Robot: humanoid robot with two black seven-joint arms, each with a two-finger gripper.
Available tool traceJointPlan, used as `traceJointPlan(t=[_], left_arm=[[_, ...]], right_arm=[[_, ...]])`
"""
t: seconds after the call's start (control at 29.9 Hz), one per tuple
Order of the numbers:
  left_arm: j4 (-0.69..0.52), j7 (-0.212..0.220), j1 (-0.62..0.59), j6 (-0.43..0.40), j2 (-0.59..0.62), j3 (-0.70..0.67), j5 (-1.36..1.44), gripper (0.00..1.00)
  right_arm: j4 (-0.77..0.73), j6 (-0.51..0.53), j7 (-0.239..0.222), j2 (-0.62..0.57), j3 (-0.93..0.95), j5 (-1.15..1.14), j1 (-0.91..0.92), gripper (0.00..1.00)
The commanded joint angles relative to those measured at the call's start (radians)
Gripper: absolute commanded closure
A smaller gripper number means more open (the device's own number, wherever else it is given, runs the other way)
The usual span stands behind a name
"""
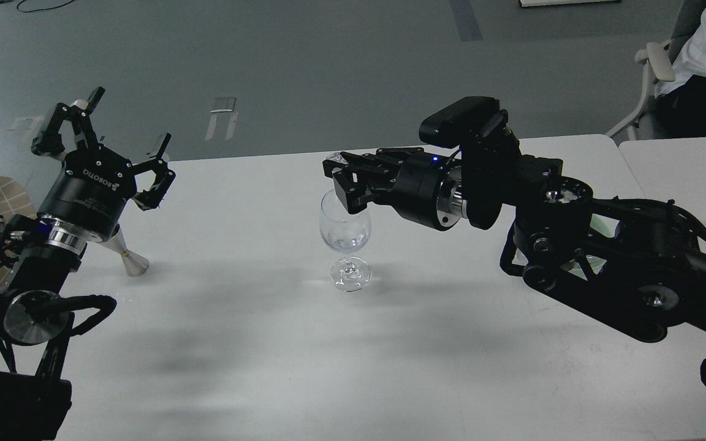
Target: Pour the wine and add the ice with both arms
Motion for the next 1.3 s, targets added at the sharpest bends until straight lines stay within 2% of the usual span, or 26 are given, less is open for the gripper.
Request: traceJointPlan(t=[0.0,0.23,0.27,0.3,0.64,0.7,0.74,0.8,0.87,1.27], left_arm=[[0.000,0.000,0.000,0.001,-0.002,0.000,0.002,0.02],[0.000,0.000,0.000,0.000,0.003,0.000,0.000,0.02],[0.000,0.000,0.000,0.001,0.003,-0.001,0.000,0.02],[0.000,0.000,0.000,0.000,0.005,-0.001,0.000,0.02],[0.000,0.000,0.001,0.000,0.005,-0.003,0.000,0.02],[0.000,-0.001,0.001,-0.002,0.006,-0.003,0.000,0.02],[0.000,-0.003,0.003,-0.003,0.006,-0.003,0.000,0.02],[0.000,-0.003,0.003,-0.002,0.006,-0.003,0.000,0.02],[0.000,-0.003,0.003,-0.002,0.006,-0.003,0.000,0.02],[0.000,-0.003,0.003,-0.002,0.014,-0.003,-0.001,0.02]], right_arm=[[0.004,-0.001,0.000,-0.011,-0.006,0.000,-0.009,1.00],[0.001,-0.001,0.000,-0.013,-0.007,0.000,-0.010,1.00],[0.000,-0.001,0.000,-0.011,-0.007,0.000,-0.012,0.99],[0.000,-0.001,0.000,-0.011,-0.007,0.000,-0.016,0.93],[-0.003,-0.001,0.000,-0.005,-0.006,-0.002,-0.015,0.92],[-0.005,-0.001,0.000,-0.005,-0.007,-0.002,-0.015,0.88],[-0.003,-0.001,0.000,-0.005,-0.007,0.000,-0.016,0.81],[-0.003,-0.001,0.000,-0.005,-0.009,0.000,-0.016,0.78],[-0.002,-0.001,0.000,-0.005,-0.009,0.001,-0.016,0.67],[0.000,-0.001,0.000,-0.013,-0.007,0.001,-0.015,0.64]])
